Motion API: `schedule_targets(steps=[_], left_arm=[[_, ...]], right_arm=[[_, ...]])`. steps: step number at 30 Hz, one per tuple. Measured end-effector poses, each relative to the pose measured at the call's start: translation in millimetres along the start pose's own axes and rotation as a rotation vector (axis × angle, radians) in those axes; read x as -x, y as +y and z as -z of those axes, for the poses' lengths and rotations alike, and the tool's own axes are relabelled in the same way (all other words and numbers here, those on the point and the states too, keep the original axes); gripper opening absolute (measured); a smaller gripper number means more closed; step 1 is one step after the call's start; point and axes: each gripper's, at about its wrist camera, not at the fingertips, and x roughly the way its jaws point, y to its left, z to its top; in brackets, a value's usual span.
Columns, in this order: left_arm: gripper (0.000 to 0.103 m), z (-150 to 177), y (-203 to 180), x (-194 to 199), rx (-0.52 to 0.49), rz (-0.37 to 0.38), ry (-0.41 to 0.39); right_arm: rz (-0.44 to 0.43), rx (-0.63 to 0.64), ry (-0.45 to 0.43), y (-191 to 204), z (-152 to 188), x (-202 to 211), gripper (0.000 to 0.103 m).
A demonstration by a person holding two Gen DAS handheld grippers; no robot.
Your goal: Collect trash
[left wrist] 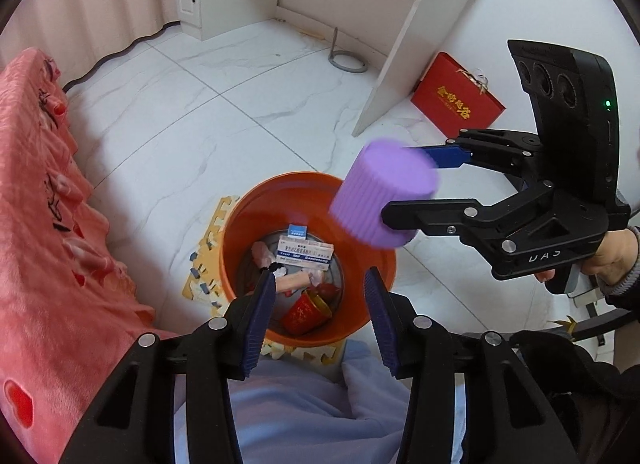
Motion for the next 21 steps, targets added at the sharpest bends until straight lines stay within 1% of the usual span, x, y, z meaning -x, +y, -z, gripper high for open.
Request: schedule_targets(steps=[2, 3, 9, 10, 11, 12, 14, 15, 16, 20, 21], left_arm=[[0.051, 1, 3, 1, 0.008, -0.005, 0.001], [0.056, 1, 3, 2, 0.011, -0.011, -0.003], [0.058, 5, 4, 10, 0.03, -0.021, -0.027], [0.065, 6, 3, 13, 0.035, -0.028, -0.031], [0.069, 7, 2, 17, 0.04, -0.041, -0.041], [0.07, 9, 2, 21, 0.043, -0.046, -0.051], [0.071, 12, 0, 31, 0.051, -0.05, -0.075], [0.076, 14, -1, 36, 0.057, -0.064, -0.084], [0.084, 17, -2, 43, 0.063, -0.09, -0.099], [0.087, 27, -3, 70, 0.104, -0.149, -0.156], [0.089, 31, -3, 78, 0.118, -0.171, -0.171]], right_arm=[[0.001, -0.001, -0.006, 2, -2, 1, 0.068], [0.003, -0.001, -0.008, 3, -2, 2, 0.069], [0.002, 0.009, -0.023, 13, -5, 14, 0.069], [0.001, 0.009, -0.028, 15, -6, 16, 0.069], [-0.005, 0.01, -0.034, 19, -8, 19, 0.069], [-0.009, 0.012, -0.041, 22, -9, 22, 0.07], [-0.015, 0.026, -0.059, 33, -12, 30, 0.071], [-0.015, 0.033, -0.064, 38, -13, 32, 0.073], [-0.016, 0.042, -0.074, 44, -14, 36, 0.075], [-0.024, 0.071, -0.118, 70, -21, 51, 0.083], [-0.029, 0.077, -0.126, 75, -22, 55, 0.086]])
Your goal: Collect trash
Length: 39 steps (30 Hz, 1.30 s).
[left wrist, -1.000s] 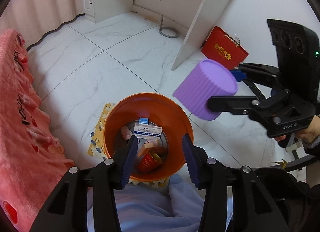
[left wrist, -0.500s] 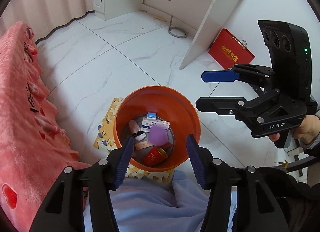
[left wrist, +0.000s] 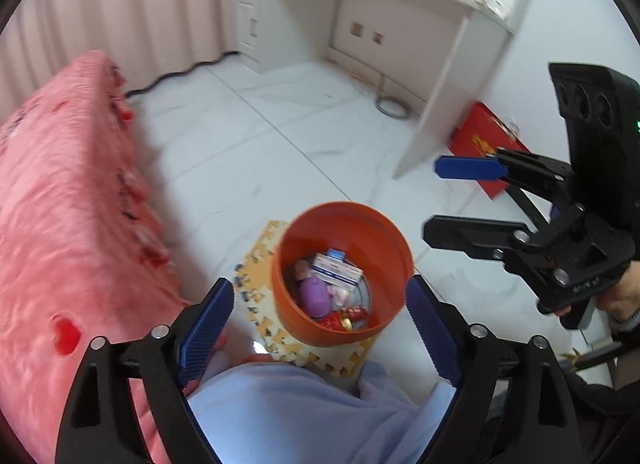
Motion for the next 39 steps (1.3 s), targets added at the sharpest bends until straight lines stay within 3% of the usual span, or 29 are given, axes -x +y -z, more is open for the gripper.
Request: schedule_targets(steps=[6, 12, 20, 27, 34, 39], left_arm=[[0.094, 19, 10, 58, 0.078, -0.13, -0.108], [0.097, 67, 21, 122, 0.216, -0.293, -0.222], [0.097, 134, 31, 189, 0.409, -0.426, -0.289], [0.097, 191, 32, 240, 0.6, -0.627, -0.343], [0.097, 236, 30, 268, 0.788, -0.752, -0.415], [0.097, 258, 31, 279, 0.875, -0.741, -0.456]], right_arm=[[-0.022, 0.045, -0.075, 53, -15, 19, 0.098], [-0.104, 0.12, -0.109, 113, -26, 25, 0.098], [-0.231, 0.224, -0.11, 207, -25, 26, 0.098], [-0.383, 0.288, -0.136, 292, -17, 35, 0.098], [-0.428, 0.361, -0.13, 343, 1, 40, 0.098], [-0.426, 0.416, -0.135, 364, 17, 46, 0.098]])
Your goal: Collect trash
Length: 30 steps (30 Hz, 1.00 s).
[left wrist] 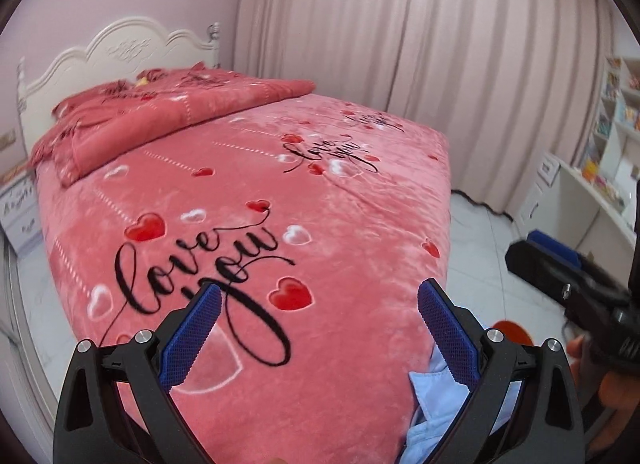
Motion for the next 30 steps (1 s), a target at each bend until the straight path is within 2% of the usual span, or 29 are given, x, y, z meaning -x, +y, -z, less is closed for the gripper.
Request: schedule_targets(steps=[3, 12, 17, 30], left_arm=[[0.097, 2, 7, 5, 0.003, -0.014, -0.01], [0.097, 6, 14, 13, 0.001, -0.003, -0.019], [0.097, 7, 13, 14, -0.016, -0.024, -0.014], [0.097, 9, 17, 14, -0.02, -0.036, 0.004]], right_arm=[[0.003, 0.042, 0.003, 10, 3, -2, 0.098], [0.001, 0.001, 0.032, 8, 8, -9, 0.098], [-0.008, -0.026, 0.056, 7, 11, -14, 0.098], [-0.024, -0.026, 0.08, 10, 15, -22, 0.098]])
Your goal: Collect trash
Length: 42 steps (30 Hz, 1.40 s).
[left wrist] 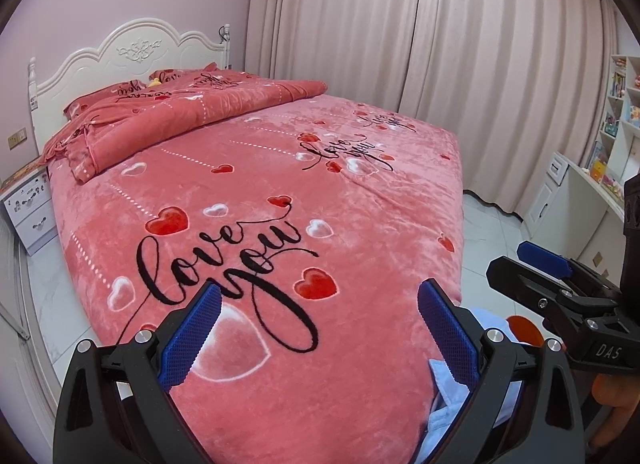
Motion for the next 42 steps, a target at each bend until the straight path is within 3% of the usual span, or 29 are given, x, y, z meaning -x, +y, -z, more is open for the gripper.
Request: schedule_targets(steps=[42], left_arm=[[0.097, 3.4, -1.0, -8.6, -0.031, -0.015, 0.033]], right_arm=[[-0.007, -0.022, 0.022, -4.5, 4.0, -5.6, 0.098]])
